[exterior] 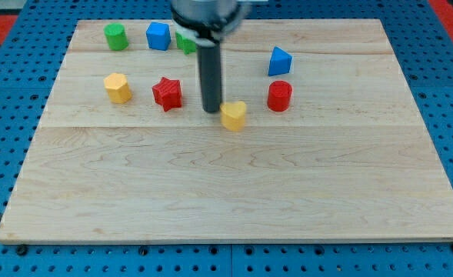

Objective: Point your arm at the red star

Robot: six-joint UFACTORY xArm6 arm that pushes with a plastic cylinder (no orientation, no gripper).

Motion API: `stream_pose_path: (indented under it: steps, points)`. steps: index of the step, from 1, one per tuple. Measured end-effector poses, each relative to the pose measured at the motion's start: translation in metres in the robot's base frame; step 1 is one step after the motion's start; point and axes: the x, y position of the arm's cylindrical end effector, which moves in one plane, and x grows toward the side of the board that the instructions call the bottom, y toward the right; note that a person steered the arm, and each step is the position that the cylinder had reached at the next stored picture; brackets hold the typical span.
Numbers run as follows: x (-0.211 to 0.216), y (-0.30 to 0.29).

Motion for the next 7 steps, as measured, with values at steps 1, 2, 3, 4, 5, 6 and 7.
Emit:
stream_pose_path:
  steps: [1,2,3,4,5,6,7]
  points:
    - [0.025,0.018]
    - [0.026,0.036]
    - [0.029,0.071]
    - [0.046,0.068]
    - [0.043,-0.005]
    - [-0.003,-0.111]
    - [-0.024,-0.129]
